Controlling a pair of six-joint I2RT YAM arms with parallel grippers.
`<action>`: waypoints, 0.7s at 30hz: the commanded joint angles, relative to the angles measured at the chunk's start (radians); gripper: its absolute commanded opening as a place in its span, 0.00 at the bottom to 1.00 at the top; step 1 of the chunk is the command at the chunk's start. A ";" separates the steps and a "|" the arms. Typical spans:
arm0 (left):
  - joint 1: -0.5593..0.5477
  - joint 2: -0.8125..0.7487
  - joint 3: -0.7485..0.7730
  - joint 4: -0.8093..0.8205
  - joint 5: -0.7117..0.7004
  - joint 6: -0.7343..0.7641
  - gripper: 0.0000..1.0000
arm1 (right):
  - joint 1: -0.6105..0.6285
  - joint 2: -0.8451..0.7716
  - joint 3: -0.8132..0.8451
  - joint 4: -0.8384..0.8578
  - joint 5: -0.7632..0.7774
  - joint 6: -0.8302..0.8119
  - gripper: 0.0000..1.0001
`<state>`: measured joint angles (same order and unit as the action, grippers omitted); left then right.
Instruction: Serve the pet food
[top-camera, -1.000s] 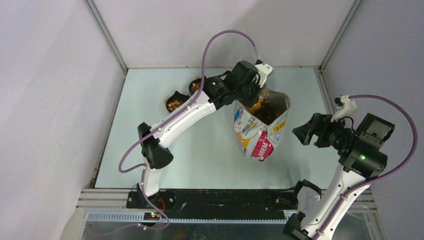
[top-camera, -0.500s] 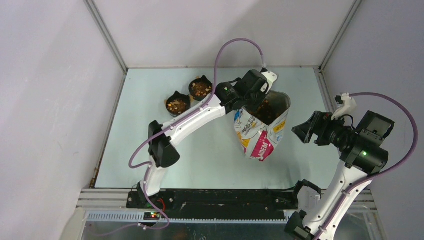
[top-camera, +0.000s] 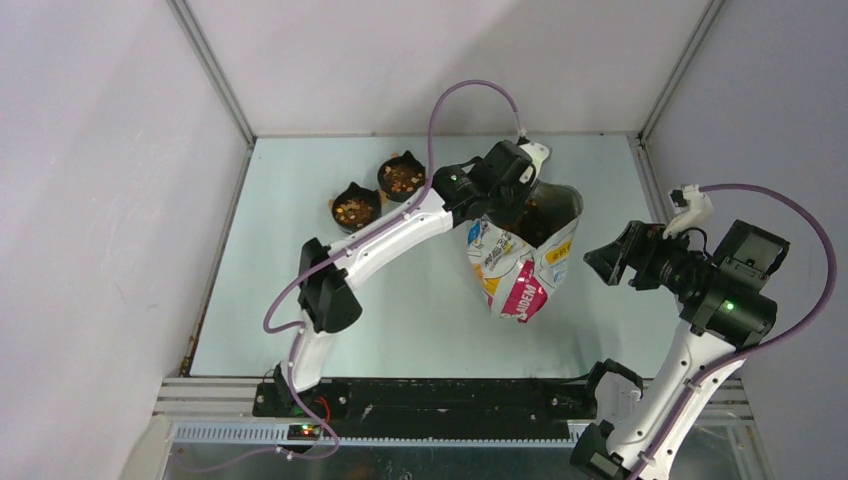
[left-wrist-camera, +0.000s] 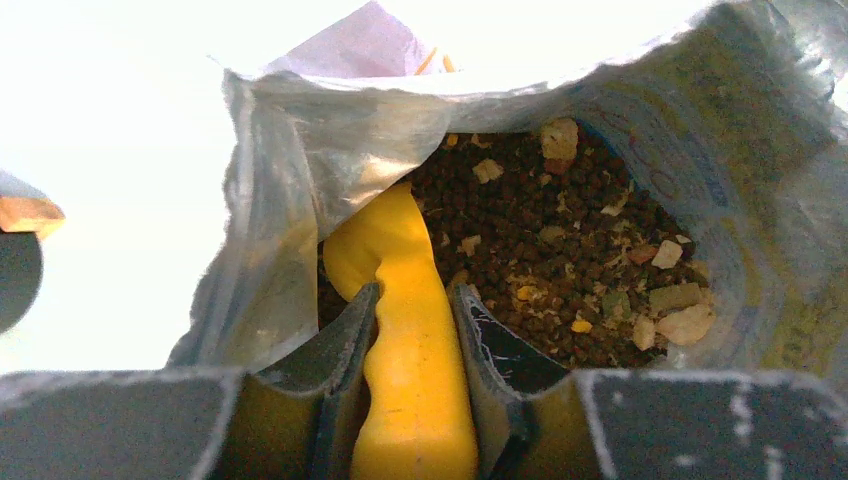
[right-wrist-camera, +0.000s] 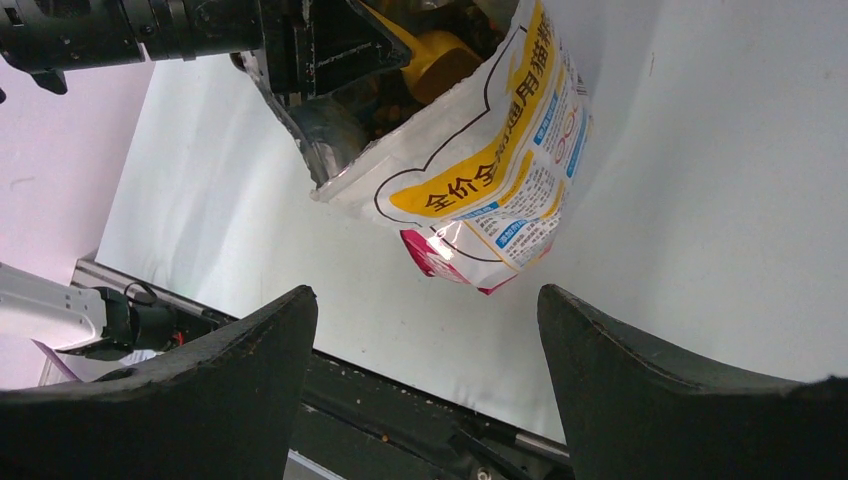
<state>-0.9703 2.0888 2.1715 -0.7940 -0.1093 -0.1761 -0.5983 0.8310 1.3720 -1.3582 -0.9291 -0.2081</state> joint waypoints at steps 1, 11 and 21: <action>0.001 -0.010 -0.029 0.003 0.154 -0.151 0.00 | 0.005 0.015 -0.011 0.045 -0.012 0.027 0.83; 0.044 -0.062 0.001 0.059 0.295 -0.296 0.00 | 0.009 0.039 -0.015 0.062 0.006 0.031 0.83; 0.107 -0.097 -0.031 0.099 0.415 -0.374 0.00 | 0.006 0.064 -0.016 0.070 0.020 0.046 0.83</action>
<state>-0.8677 2.0678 2.1471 -0.7559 0.1604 -0.4557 -0.5922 0.8768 1.3540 -1.3231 -0.9123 -0.1867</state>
